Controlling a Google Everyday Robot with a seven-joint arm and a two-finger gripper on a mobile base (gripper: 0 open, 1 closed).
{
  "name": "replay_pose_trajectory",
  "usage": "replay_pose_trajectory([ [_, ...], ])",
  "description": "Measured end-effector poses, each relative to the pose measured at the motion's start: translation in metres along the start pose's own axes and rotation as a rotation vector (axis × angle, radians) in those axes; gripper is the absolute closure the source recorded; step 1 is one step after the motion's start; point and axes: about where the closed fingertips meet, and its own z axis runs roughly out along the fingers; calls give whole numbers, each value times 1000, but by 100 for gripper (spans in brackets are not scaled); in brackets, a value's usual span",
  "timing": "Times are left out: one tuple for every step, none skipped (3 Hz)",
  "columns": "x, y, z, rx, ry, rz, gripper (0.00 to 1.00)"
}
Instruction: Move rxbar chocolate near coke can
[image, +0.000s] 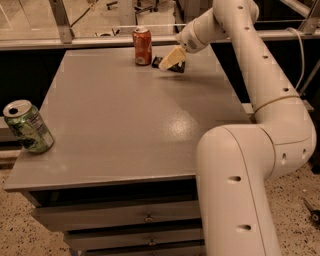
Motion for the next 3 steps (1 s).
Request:
replay_pose_trajectory([
  [9, -6, -35, 32, -18, 37, 0],
  [31, 0, -80, 49, -20, 25, 0],
  [46, 12, -142, 97, -77, 41, 0],
])
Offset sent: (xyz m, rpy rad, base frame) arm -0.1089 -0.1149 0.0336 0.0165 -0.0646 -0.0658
